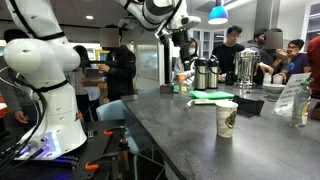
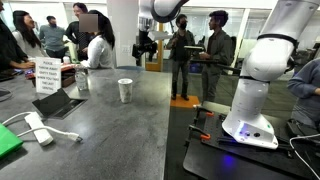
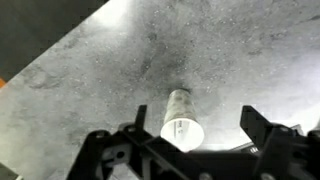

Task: Remove the marker from the cup and put it on the table

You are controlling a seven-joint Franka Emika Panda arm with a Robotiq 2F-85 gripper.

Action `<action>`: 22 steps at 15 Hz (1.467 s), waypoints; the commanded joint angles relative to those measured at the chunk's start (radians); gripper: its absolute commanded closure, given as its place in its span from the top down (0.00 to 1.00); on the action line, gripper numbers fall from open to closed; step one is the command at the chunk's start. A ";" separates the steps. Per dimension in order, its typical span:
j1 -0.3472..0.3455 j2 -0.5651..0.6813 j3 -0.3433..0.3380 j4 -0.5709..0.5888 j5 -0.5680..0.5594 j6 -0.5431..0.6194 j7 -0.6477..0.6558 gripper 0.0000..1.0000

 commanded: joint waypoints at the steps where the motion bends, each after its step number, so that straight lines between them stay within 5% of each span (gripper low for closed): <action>1: 0.015 0.101 -0.032 0.063 -0.012 0.043 0.023 1.00; 4: 0.025 0.170 -0.060 0.077 0.001 0.092 0.007 1.00; 9: 0.040 0.366 -0.108 0.312 0.006 0.040 -0.018 1.00; 10: 0.044 0.313 -0.117 0.237 0.010 0.083 -0.010 1.00; 22: 0.054 0.347 -0.134 0.270 0.019 0.087 0.003 1.00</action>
